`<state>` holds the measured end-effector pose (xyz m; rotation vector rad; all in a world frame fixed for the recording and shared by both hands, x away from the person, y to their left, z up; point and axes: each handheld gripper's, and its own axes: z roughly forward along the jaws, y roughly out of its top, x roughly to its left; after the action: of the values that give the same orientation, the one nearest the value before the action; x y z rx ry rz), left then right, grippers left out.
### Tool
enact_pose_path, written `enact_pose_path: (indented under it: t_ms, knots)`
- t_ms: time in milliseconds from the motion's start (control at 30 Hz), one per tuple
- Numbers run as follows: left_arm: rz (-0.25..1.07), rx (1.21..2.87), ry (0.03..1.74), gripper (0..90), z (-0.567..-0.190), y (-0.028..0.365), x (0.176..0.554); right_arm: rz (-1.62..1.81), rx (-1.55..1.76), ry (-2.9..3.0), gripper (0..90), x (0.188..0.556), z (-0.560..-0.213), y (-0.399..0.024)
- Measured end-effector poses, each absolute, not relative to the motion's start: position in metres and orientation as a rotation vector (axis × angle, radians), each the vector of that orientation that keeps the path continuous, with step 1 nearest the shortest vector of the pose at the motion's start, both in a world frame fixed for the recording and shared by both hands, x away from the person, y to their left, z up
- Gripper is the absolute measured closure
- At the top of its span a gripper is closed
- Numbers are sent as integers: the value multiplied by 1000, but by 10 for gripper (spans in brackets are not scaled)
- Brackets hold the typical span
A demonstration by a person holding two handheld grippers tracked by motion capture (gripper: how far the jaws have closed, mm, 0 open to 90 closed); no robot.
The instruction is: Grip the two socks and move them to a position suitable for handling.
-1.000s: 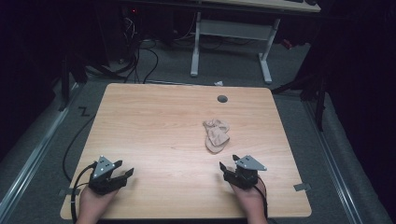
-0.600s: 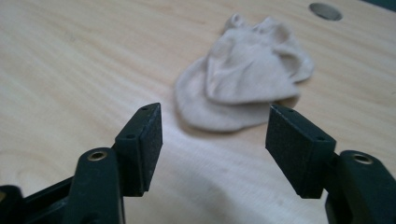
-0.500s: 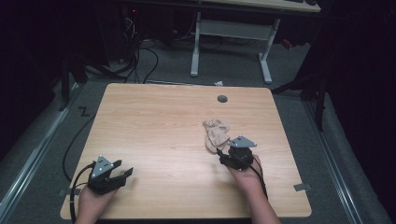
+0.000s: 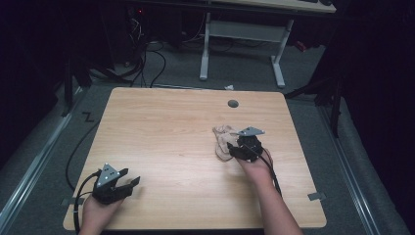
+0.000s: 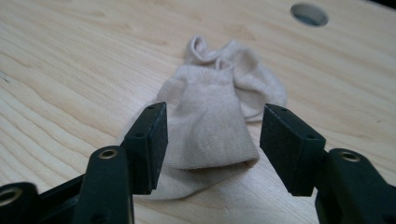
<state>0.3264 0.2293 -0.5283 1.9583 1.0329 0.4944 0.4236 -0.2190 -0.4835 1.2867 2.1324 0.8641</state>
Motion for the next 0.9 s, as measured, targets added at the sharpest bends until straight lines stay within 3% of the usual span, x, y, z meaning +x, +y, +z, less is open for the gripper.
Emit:
enact_pose_path:
  t_ms: [367,567,600,633,733,900]
  knots:
    - [495,1960,1035,419,-529,230,327,783,1373,2189,415,448,-505,-217]
    - [496,1960,1034,419,-529,230,328,803,1401,2229,553,448,-509,-217]
    - [499,1962,1032,419,-529,230,327,808,1379,2235,719,446,-507,-215]
    - [500,1966,1031,419,-529,230,327,807,1375,2238,770,445,-506,-214]
    - [500,1963,1032,419,-529,230,327,826,1362,2241,826,440,-503,-211]
    - [500,1969,1030,419,-529,230,327,857,1342,2239,828,433,-501,-208]
